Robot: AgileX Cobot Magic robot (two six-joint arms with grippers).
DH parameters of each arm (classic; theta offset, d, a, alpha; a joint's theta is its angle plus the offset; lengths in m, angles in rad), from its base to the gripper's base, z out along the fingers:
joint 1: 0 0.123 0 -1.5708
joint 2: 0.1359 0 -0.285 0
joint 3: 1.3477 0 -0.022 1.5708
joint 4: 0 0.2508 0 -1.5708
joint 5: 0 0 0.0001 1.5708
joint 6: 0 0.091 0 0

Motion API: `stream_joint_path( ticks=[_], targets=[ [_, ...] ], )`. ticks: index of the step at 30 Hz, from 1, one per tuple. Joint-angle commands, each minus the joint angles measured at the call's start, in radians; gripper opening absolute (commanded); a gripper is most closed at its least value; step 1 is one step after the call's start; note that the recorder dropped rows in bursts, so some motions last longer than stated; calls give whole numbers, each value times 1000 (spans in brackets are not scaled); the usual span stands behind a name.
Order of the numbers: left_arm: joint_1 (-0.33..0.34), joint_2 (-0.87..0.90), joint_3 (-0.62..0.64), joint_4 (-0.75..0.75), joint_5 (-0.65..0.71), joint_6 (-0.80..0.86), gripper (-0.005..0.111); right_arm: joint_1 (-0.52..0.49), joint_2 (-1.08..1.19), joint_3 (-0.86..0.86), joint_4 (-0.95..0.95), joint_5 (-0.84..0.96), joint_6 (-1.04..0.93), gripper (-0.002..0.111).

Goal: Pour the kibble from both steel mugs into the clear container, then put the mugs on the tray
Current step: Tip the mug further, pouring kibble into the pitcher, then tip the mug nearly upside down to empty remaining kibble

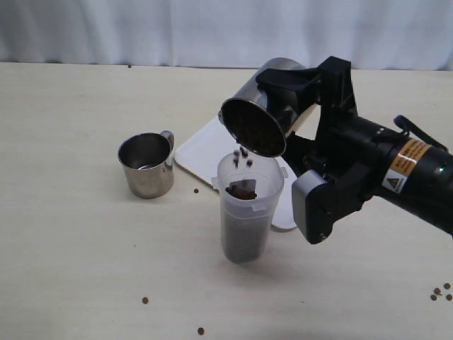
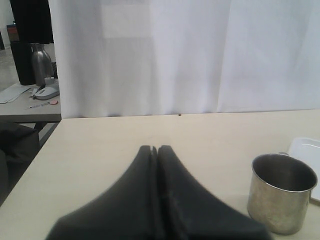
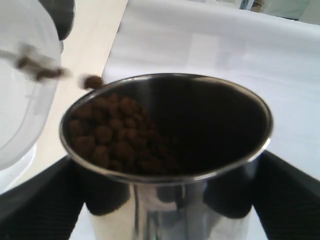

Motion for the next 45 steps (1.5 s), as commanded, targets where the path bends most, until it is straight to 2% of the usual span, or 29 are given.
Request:
stream_joint_path(
  ticks=[1, 26, 45],
  targets=[
    [2, -7, 2, -4, -8, -3, 0, 1, -3, -8, 5, -42, 9, 5],
    [2, -7, 2, -4, -8, -3, 0, 1, -3, -8, -2, -56, -122, 5],
    [2, -7, 2, -4, -8, -3, 0, 1, -3, -8, -55, -56, -145, 5]
  ],
)
